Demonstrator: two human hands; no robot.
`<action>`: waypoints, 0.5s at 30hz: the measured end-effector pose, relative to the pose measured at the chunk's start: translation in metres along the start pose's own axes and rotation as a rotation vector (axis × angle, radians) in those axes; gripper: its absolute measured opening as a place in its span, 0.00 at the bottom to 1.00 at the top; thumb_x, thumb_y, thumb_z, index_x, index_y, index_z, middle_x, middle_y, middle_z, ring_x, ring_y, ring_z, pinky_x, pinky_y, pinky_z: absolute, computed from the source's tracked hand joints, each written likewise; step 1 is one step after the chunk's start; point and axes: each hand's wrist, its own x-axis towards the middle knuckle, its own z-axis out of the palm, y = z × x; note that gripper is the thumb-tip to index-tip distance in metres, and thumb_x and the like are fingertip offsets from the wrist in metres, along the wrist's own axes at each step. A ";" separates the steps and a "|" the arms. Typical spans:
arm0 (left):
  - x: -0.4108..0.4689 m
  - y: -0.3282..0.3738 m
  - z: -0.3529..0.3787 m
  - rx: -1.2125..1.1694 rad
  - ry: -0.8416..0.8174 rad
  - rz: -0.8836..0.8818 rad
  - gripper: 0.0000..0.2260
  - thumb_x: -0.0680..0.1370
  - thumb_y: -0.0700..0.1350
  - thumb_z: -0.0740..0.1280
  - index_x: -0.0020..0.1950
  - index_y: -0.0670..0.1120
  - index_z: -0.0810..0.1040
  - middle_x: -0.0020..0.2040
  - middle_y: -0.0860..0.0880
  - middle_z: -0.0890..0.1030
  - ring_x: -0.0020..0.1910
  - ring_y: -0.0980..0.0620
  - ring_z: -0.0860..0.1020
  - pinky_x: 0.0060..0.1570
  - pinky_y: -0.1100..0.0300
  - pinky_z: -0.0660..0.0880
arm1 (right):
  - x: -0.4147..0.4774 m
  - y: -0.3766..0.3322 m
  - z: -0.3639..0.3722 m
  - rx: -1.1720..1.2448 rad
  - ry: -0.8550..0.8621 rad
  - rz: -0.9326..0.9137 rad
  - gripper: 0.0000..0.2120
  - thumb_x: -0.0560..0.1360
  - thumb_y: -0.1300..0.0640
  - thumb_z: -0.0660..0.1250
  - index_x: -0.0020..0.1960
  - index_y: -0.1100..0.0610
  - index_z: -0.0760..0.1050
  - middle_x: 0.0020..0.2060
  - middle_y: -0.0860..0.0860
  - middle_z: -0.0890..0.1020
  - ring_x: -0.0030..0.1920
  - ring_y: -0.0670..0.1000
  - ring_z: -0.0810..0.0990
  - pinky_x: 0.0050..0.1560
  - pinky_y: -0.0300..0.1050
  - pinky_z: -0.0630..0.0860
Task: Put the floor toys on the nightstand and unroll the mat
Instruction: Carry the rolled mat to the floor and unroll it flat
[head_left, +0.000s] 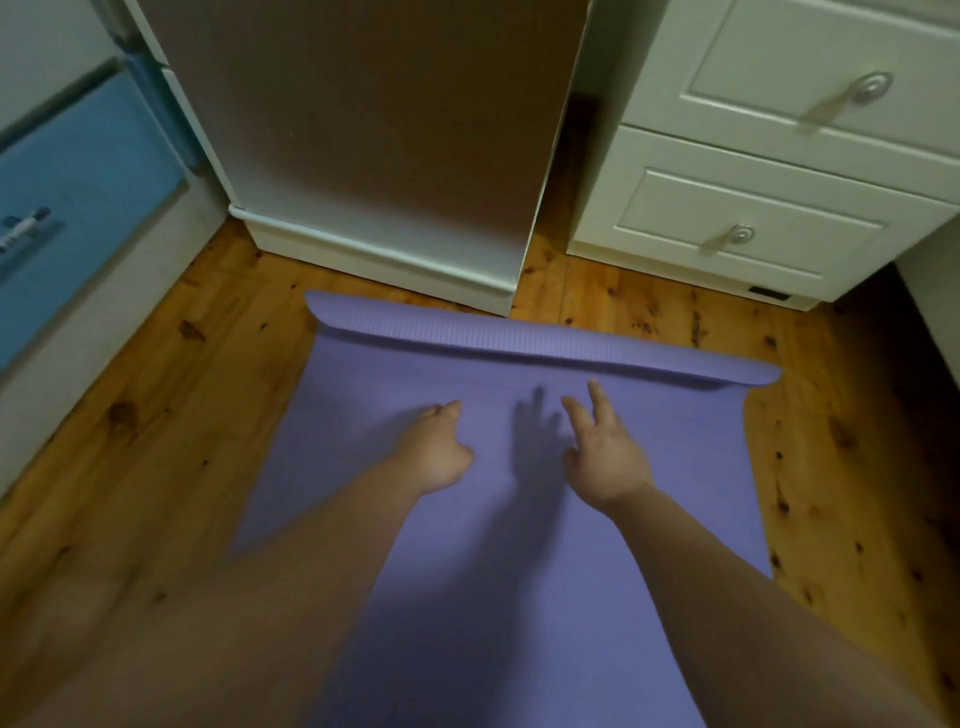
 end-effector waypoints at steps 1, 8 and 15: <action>-0.002 0.000 0.000 -0.001 0.000 0.002 0.30 0.76 0.42 0.62 0.76 0.44 0.54 0.76 0.43 0.57 0.74 0.45 0.61 0.70 0.57 0.61 | -0.007 -0.001 0.000 -0.001 -0.017 0.007 0.31 0.75 0.59 0.59 0.76 0.52 0.52 0.77 0.53 0.42 0.72 0.59 0.59 0.59 0.53 0.71; -0.058 0.023 -0.031 -0.030 -0.003 -0.025 0.30 0.76 0.44 0.62 0.76 0.46 0.54 0.76 0.44 0.58 0.71 0.42 0.65 0.68 0.51 0.65 | -0.072 -0.026 -0.054 0.000 -0.107 0.072 0.29 0.78 0.57 0.57 0.76 0.53 0.51 0.77 0.53 0.43 0.74 0.58 0.51 0.65 0.55 0.67; -0.165 0.073 -0.094 -0.020 -0.046 -0.034 0.31 0.76 0.45 0.63 0.76 0.45 0.53 0.76 0.44 0.60 0.73 0.44 0.62 0.70 0.52 0.63 | -0.143 -0.059 -0.158 0.089 -0.148 0.123 0.28 0.78 0.55 0.58 0.75 0.53 0.52 0.77 0.54 0.45 0.75 0.58 0.50 0.67 0.57 0.65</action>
